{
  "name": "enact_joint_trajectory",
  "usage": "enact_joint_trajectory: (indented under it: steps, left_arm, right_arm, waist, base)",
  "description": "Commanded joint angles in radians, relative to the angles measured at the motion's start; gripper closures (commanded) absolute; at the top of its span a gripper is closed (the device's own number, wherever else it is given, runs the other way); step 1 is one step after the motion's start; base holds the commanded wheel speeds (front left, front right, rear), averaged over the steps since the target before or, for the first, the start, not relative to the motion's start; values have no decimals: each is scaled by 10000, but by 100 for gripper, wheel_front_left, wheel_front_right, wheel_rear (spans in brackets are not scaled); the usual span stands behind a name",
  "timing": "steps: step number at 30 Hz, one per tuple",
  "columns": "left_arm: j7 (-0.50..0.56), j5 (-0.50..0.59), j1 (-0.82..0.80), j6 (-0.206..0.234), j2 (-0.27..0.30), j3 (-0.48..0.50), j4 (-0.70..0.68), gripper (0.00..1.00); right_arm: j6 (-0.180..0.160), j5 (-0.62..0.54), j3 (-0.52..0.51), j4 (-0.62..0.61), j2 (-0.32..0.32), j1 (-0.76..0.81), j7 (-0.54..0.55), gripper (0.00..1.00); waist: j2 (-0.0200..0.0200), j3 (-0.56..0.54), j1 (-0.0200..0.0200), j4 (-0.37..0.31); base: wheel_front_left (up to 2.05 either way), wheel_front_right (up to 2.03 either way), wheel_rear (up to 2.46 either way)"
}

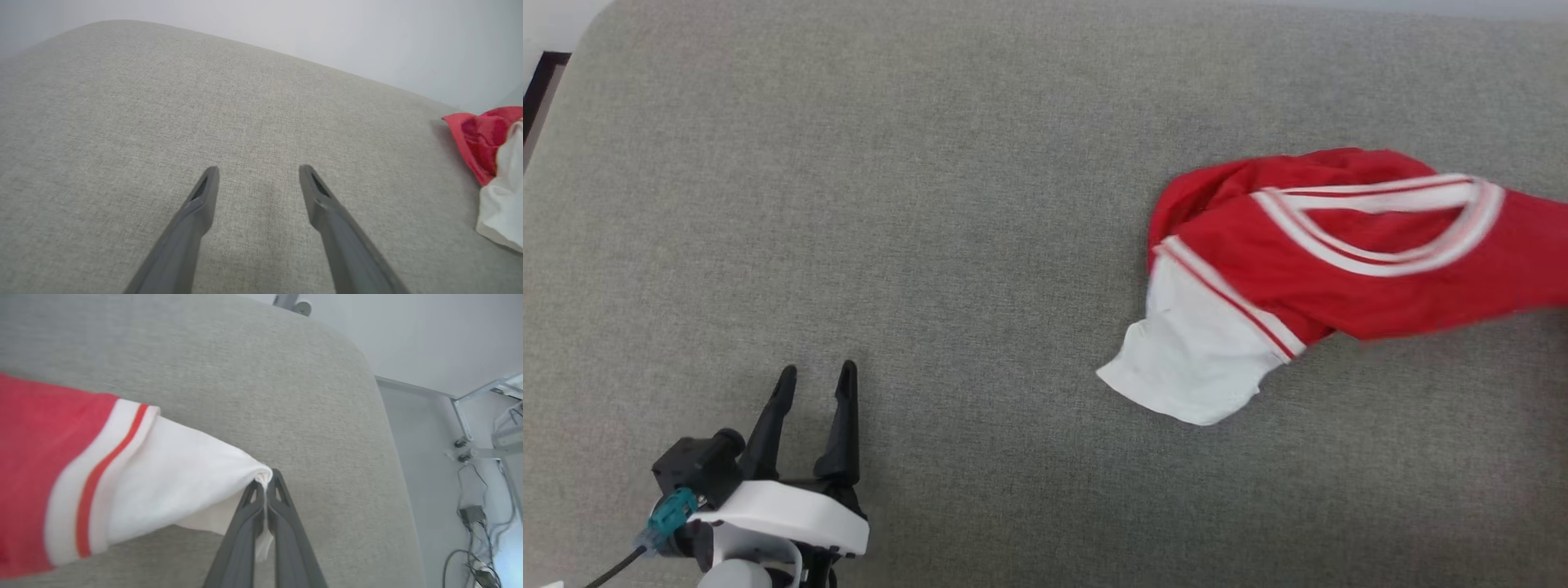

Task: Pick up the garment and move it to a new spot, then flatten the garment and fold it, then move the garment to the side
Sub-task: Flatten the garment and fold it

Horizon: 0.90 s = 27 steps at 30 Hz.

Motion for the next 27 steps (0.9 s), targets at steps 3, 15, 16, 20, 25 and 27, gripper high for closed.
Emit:
enact_joint_trajectory:
  steps: [3,15,16,20,25,27]
  left_arm:
    - [-47,-94,-246,-22,52,-133,14,0]
    - [-47,-177,-750,-22,679,-790,-177,0]
    - [-47,-220,-841,-22,821,-950,-288,0]
    - [-47,-551,-1333,-22,1728,-1816,-791,0]
    - [-43,-1717,-2375,-22,3520,-3547,-1352,0]
    - [196,-2599,-2984,-23,4218,-4404,-1673,0]
  right_arm:
    - [-3,-883,-941,269,339,32,-232,100]
    - [-3,-1943,-2377,838,1625,-247,-2291,0]
    - [-3,-1953,-2421,785,1703,-129,-2490,0]
    - [-3,-1666,-2509,309,2064,189,-3276,0]
    - [-3,-1159,-2107,-809,2881,711,-3901,0]
    - [-3,-1036,-1788,-1306,3218,937,-4029,0]
  waist:
    - [0,108,0,81]
    - [0,97,0,-61]
    - [0,53,0,-100]
    - [0,-69,0,-320]
    - [0,-68,0,-768]
    - [0,-24,0,-966]
  base:
    - [0,0,0]
    - [0,0,0]
    - [0,0,0]
    - [0,0,0]
    - [0,0,0]
    - [0,0,0]
